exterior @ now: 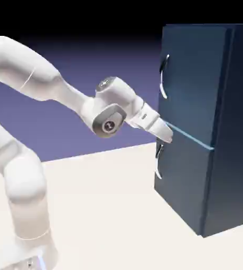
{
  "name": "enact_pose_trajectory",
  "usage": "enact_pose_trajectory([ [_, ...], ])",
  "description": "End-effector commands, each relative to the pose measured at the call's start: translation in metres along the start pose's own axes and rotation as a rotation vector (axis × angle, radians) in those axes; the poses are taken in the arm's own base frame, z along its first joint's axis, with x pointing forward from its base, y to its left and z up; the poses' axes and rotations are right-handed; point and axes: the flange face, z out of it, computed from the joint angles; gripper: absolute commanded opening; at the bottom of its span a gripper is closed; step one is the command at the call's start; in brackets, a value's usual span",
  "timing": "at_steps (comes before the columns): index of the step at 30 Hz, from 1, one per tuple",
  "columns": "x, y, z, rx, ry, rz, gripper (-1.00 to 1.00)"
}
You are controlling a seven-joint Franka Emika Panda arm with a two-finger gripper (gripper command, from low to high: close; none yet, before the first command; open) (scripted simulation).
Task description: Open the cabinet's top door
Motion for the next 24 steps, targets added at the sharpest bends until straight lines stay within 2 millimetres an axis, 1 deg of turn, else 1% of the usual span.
enact_pose_trajectory([
  [1,0.005,-0.003,-0.005,0.010,0.014,0.007,0.00],
  [7,0.030,-0.017,-0.033,0.073,0.096,0.041,0.00],
  [12,0.045,-0.029,-0.056,0.126,0.163,0.063,0.00],
  [18,0.053,-0.043,-0.081,0.188,0.240,0.081,0.00],
  [24,0.053,-0.058,-0.101,0.248,0.313,0.090,0.00],
])
